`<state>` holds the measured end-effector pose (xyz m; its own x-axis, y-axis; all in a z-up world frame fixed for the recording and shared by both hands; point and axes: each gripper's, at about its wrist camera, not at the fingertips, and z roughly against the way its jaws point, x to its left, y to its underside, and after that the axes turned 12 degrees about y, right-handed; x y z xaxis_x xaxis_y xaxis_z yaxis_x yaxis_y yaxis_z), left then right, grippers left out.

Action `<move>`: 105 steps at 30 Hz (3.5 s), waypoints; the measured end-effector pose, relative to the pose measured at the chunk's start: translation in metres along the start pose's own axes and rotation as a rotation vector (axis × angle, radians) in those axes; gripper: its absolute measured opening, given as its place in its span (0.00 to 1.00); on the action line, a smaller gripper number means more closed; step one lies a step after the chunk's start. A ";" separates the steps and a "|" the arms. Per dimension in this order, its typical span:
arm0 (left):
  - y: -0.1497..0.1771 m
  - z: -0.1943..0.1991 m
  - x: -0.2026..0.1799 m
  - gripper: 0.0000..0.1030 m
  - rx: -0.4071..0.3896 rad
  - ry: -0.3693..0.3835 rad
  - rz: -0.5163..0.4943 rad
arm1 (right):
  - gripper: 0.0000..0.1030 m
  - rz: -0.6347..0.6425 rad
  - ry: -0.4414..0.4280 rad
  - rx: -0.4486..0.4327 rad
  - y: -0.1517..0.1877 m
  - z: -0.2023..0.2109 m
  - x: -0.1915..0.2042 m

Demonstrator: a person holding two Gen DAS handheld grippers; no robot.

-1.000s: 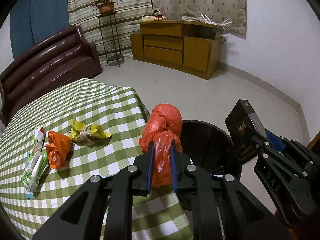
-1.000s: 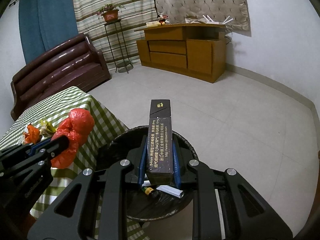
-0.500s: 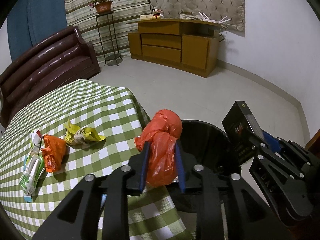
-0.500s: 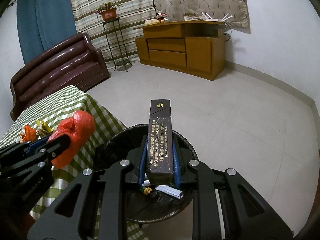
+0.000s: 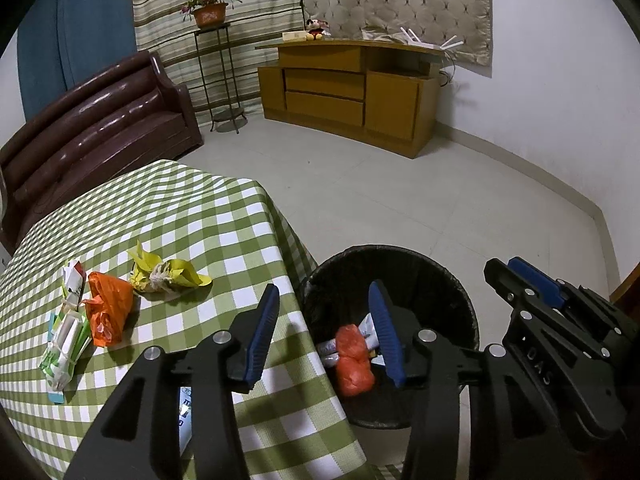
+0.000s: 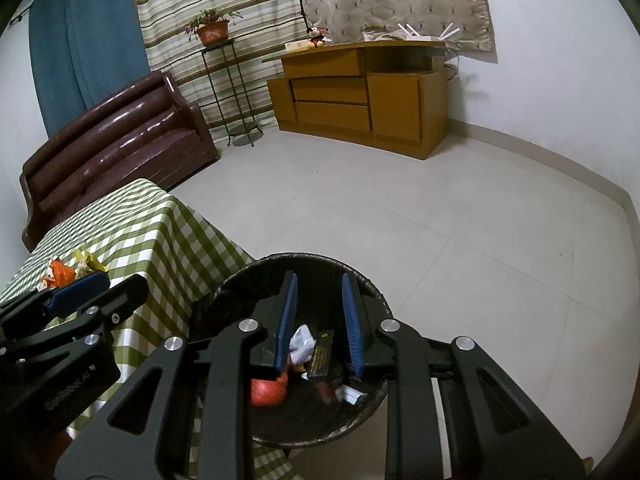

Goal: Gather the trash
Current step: 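Move both tools back over the table toward the remaining trash, then grasp the light-blue tube with the right gripper, then grasp the white-and-green wrapper with the left gripper while the right holds the tube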

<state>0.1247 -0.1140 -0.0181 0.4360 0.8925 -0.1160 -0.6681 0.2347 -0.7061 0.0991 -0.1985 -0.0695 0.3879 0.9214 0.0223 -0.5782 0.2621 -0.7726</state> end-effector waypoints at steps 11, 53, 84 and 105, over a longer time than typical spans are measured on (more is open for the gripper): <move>0.002 0.020 0.010 0.50 -0.020 0.001 0.015 | 0.35 0.008 0.000 -0.013 -0.003 0.017 0.004; 0.109 0.158 0.218 0.59 -0.058 -0.269 0.310 | 0.42 0.291 -0.143 0.095 0.053 0.090 0.192; 0.103 0.153 0.225 0.62 -0.061 -0.190 0.301 | 0.11 0.336 -0.095 0.093 0.058 0.089 0.186; 0.062 0.092 0.208 0.69 0.020 -0.092 0.163 | 0.11 0.267 -0.124 0.067 0.031 0.079 0.156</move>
<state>0.1186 0.1210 -0.0221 0.2644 0.9507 -0.1623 -0.7377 0.0910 -0.6690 0.0852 -0.0239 -0.0400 0.1274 0.9872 -0.0956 -0.6958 0.0203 -0.7179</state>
